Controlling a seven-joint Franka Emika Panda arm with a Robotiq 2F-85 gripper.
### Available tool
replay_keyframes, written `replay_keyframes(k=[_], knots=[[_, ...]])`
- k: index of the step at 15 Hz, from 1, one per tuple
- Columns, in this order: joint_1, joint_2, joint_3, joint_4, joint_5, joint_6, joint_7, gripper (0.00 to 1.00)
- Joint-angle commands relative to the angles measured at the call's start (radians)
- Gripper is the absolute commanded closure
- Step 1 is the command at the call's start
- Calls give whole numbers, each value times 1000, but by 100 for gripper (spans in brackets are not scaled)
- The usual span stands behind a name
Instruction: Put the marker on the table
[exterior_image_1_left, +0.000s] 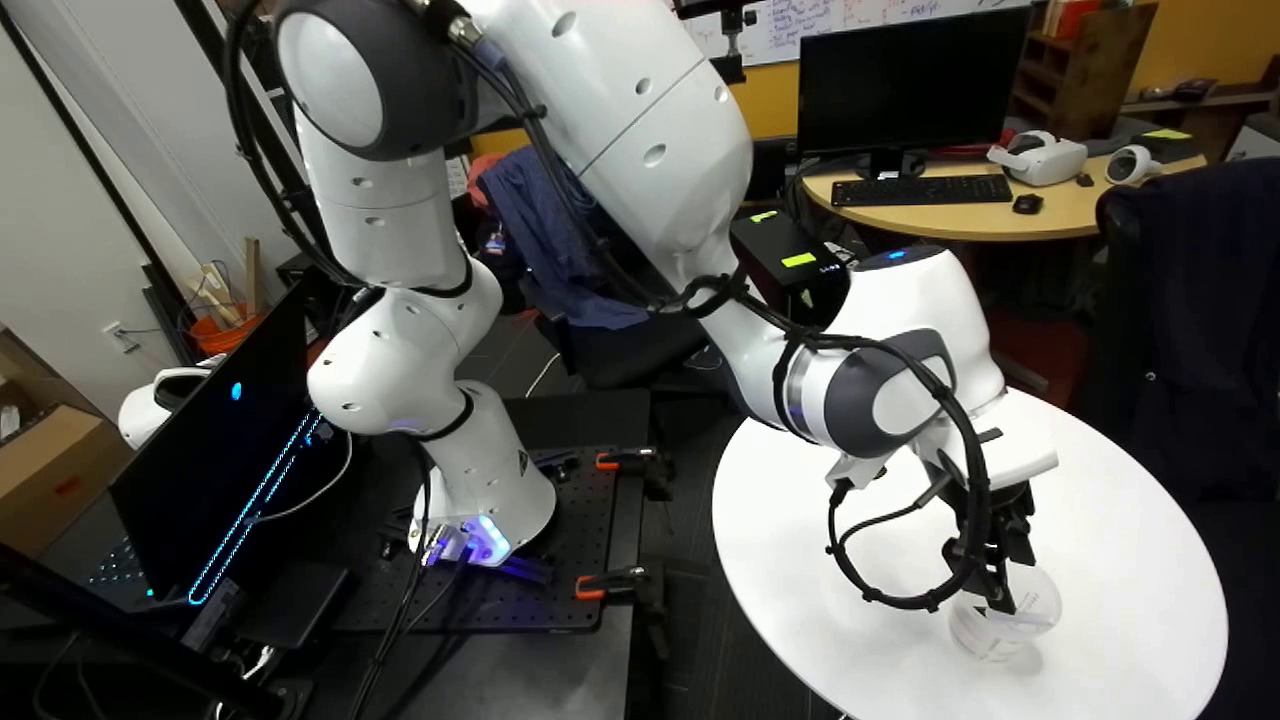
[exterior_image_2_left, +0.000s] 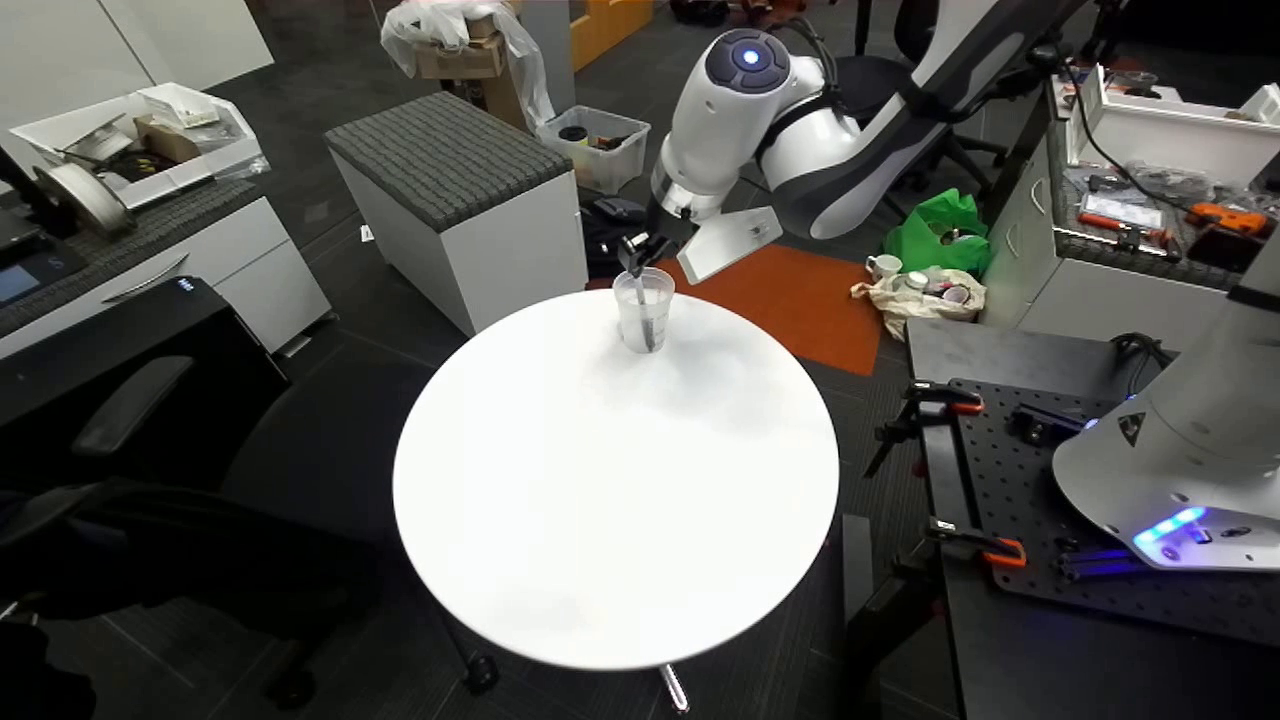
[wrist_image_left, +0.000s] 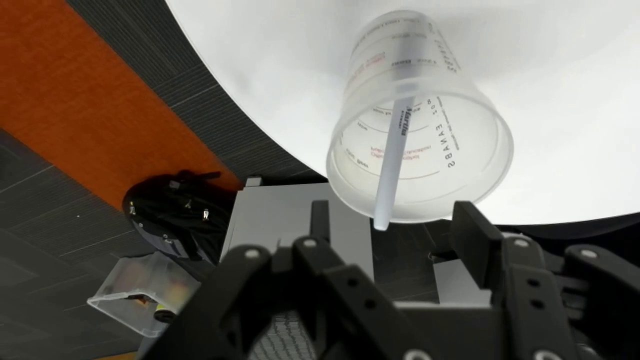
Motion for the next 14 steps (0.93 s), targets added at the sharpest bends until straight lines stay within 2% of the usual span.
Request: replay_keyframes(k=[1,6,14], knots=[[3,18,23,28,46,-55,-21,37],[1,30,41,41,78,-83,-27,40],[-7,56,51,75,122,-106,-51,40]])
